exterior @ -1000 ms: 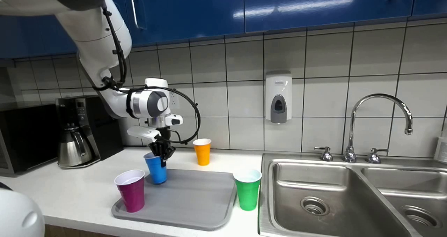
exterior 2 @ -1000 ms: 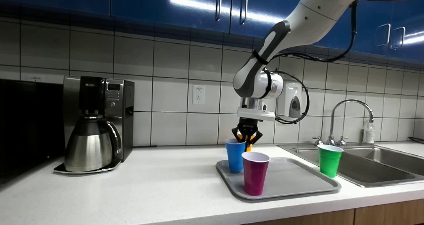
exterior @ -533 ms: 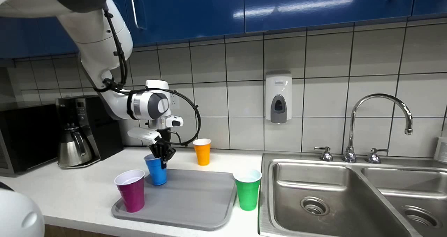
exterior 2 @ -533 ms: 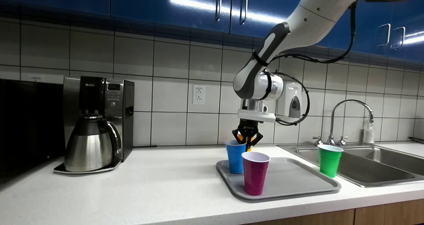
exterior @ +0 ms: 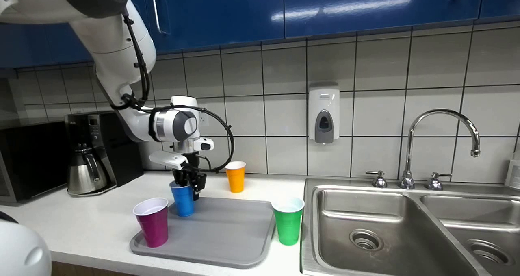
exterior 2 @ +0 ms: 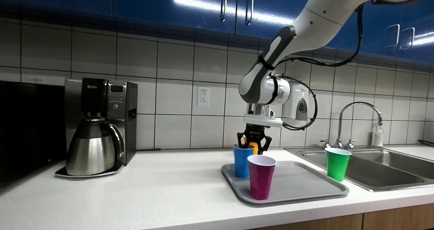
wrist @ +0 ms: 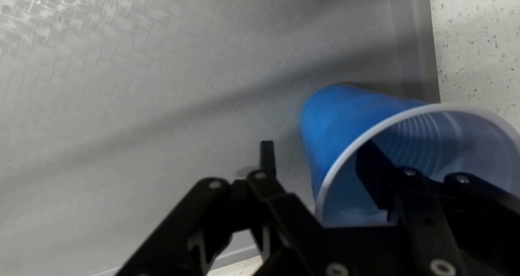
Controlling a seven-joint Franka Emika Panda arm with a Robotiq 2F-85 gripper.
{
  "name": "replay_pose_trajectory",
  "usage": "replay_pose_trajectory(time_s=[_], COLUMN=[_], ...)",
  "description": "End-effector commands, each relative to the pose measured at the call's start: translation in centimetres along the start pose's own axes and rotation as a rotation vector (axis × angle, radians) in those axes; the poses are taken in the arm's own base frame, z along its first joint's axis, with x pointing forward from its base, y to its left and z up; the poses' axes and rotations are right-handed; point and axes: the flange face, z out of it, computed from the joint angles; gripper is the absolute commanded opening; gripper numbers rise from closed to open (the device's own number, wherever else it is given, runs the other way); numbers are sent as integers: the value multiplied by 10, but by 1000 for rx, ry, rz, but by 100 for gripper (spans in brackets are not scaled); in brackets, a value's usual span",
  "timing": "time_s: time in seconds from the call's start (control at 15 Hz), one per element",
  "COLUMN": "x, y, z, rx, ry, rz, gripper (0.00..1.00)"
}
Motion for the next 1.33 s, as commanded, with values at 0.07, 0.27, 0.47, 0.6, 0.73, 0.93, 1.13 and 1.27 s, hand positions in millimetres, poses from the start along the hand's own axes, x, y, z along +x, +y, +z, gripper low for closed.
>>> replay_pose_trajectory(time_s=[0.07, 0.27, 0.47, 0.6, 0.73, 0.93, 1.13, 1.27], x=[-1, -2, -5, -6, -7, -5, 0, 3], y=[1, 1, 0, -1, -2, -6, -7, -8], z=[-9, -11, -22, -32, -42, -59, -72, -79], rx=[3, 1, -7, -7, -2, -8, -12, -21], ry=[-2, 0, 20, 38, 58, 89, 122, 140], rz=[1, -3, -20, -28, -34, -42, -60, -69], gripper=[94, 100, 100, 100, 100, 100, 100, 100])
